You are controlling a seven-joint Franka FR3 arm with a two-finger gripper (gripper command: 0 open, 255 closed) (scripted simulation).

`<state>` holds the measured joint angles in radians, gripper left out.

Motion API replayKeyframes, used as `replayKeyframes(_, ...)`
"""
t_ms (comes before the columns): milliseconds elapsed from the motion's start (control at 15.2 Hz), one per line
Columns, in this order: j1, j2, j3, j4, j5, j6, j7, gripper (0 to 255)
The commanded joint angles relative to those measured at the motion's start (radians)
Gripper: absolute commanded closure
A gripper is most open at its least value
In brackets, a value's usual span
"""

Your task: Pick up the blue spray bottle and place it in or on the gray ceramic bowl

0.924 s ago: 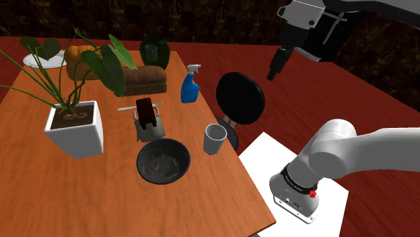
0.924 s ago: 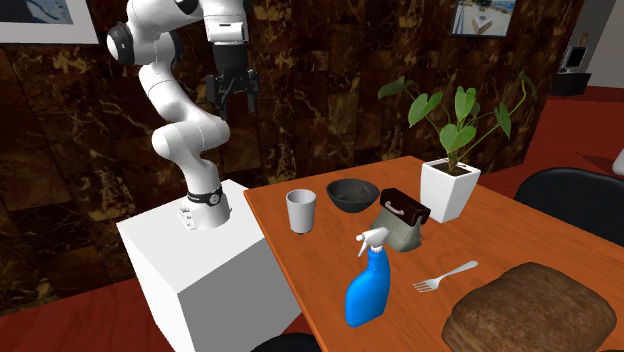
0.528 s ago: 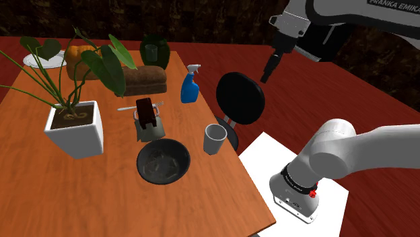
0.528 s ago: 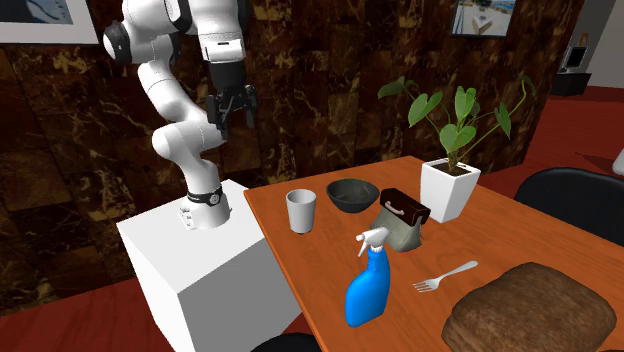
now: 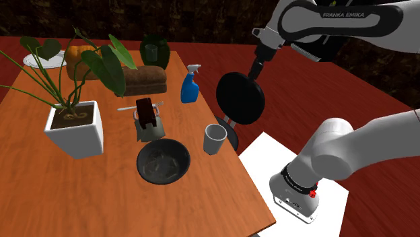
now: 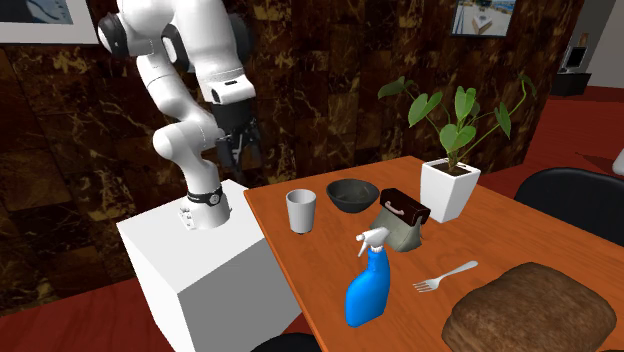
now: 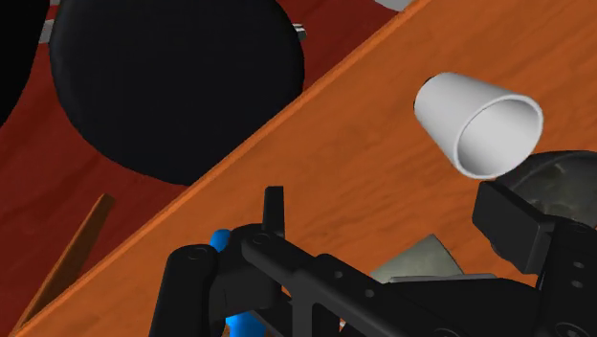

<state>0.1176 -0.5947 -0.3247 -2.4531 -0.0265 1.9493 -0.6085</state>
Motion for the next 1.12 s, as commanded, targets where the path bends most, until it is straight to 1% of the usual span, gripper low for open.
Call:
replayKeyframes(0,0.026,0.065,-0.051,0.017,0.017,0.064,-0.094,0)
replayKeyframes(198,0.078,0.175,-0.124,0.051,0.070,0.153,-0.235,0)
replayKeyframes(396,0.138,0.297,-0.196,0.102,0.156,0.224,-0.391,0)
replayKeyframes(528,0.176,0.384,-0.238,0.147,0.235,0.256,-0.507,0)
replayKeyframes(726,0.219,0.526,-0.286,0.229,0.379,0.277,-0.691,0)
replayKeyframes(924,0.224,0.672,-0.296,0.329,0.533,0.265,-0.870,0)
replayKeyframes(1056,0.204,0.766,-0.278,0.402,0.624,0.244,-0.973,0)
